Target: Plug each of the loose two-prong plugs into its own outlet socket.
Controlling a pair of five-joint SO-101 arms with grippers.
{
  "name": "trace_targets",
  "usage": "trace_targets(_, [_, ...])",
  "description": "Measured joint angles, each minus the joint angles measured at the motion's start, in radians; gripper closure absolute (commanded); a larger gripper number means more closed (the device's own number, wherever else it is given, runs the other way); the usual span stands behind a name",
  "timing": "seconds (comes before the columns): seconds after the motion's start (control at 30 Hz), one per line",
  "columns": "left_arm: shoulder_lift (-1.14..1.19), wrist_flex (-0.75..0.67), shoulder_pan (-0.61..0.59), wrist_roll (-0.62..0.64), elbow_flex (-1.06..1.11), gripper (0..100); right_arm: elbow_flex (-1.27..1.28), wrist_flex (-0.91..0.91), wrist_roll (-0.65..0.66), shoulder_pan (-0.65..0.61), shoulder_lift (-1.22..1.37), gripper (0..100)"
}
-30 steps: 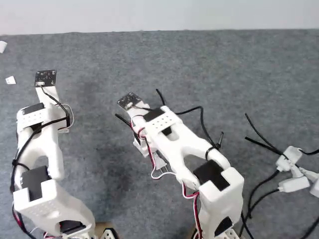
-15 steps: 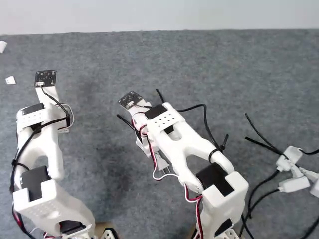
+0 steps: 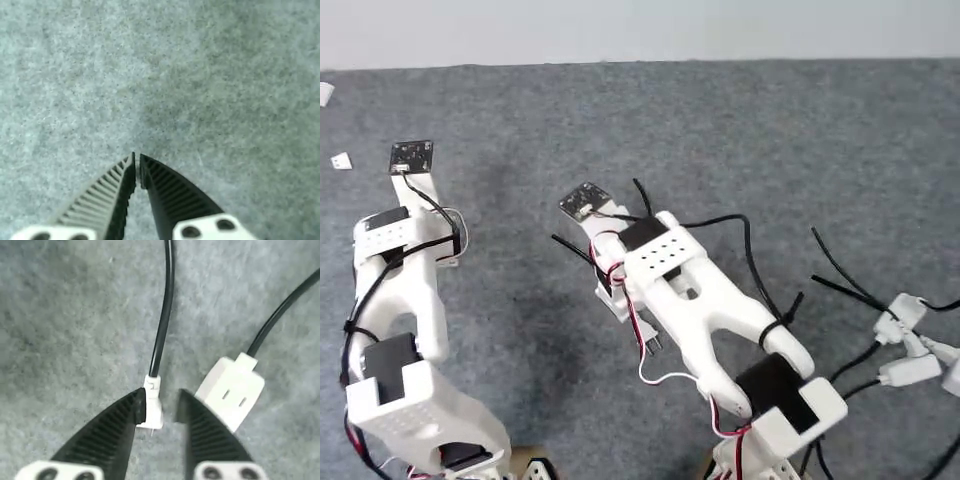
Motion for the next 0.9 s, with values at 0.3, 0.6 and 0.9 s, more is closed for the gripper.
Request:
trace_targets(0.3, [0.000,0.000,0.000,0.000,0.000,98,0.132,-0.127,-0.002,0.005,-0.002,98.9])
trace_targets(0.6, [0.000,0.000,0.000,0.000,0.000,98,0.141,-0.161,-0.003,0.035,0.031,98.8])
trace_targets(0.9, [0.000,0.000,0.000,0.000,0.000,98,0.117,-0.160,-0.003,0.031,0.066,97.1])
